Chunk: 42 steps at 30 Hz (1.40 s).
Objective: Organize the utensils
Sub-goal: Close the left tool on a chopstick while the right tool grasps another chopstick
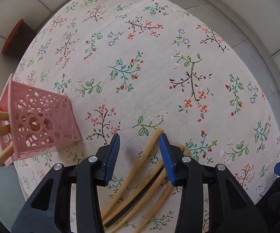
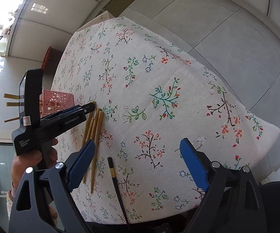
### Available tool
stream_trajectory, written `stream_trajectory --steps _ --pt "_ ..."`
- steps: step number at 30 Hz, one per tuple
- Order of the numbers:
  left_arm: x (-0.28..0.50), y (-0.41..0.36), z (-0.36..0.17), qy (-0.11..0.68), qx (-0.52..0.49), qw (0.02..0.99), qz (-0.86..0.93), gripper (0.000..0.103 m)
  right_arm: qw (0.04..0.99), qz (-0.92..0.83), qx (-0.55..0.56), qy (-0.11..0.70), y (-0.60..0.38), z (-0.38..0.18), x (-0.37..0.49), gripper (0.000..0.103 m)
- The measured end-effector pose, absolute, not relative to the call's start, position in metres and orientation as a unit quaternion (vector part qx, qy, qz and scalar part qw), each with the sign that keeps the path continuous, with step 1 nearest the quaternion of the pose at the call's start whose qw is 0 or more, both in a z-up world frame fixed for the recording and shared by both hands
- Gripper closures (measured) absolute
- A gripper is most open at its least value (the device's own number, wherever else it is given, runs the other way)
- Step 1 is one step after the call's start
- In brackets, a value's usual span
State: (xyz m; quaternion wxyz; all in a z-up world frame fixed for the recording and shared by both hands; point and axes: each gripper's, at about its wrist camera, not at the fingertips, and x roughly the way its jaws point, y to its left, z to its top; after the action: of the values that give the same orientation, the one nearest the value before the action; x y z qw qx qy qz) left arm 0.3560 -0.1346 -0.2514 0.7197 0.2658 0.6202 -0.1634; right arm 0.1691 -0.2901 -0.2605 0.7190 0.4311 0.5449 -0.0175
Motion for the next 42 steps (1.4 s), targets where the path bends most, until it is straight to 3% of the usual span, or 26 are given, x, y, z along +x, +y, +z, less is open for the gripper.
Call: stream_trajectory --steps 2,4,6,12,18,23,30,42 --pt "0.358 -0.133 -0.254 0.621 0.263 0.719 -0.167 0.063 0.716 -0.017 0.433 0.547 -0.29 -0.263 0.17 0.017" --pt "0.357 -0.133 -0.254 0.625 0.256 0.716 -0.18 0.072 0.715 -0.018 0.431 0.55 -0.289 -0.264 0.17 0.017" --pt "0.353 -0.134 -0.255 0.622 0.248 0.717 -0.195 0.088 0.717 -0.02 0.426 0.552 -0.288 -0.265 0.171 0.017" --pt "0.327 -0.113 -0.245 0.557 0.242 0.771 -0.19 0.092 0.726 -0.019 0.4 0.559 -0.274 -0.264 0.179 0.018" --pt "0.287 -0.057 -0.181 0.476 0.196 0.838 -0.179 0.095 0.728 0.009 0.357 0.586 -0.232 -0.261 0.22 0.047" --pt "0.253 -0.005 -0.13 0.419 0.151 0.88 -0.164 0.096 0.696 -0.015 0.407 0.592 -0.215 -0.268 0.252 0.058" --pt "0.235 0.034 -0.105 0.379 0.093 0.906 -0.161 0.096 0.667 -0.067 0.408 0.62 -0.19 -0.279 0.268 0.082" --pt "0.231 0.062 -0.099 0.368 0.047 0.915 -0.159 0.096 0.655 -0.087 0.437 0.61 -0.185 -0.296 0.277 0.095"
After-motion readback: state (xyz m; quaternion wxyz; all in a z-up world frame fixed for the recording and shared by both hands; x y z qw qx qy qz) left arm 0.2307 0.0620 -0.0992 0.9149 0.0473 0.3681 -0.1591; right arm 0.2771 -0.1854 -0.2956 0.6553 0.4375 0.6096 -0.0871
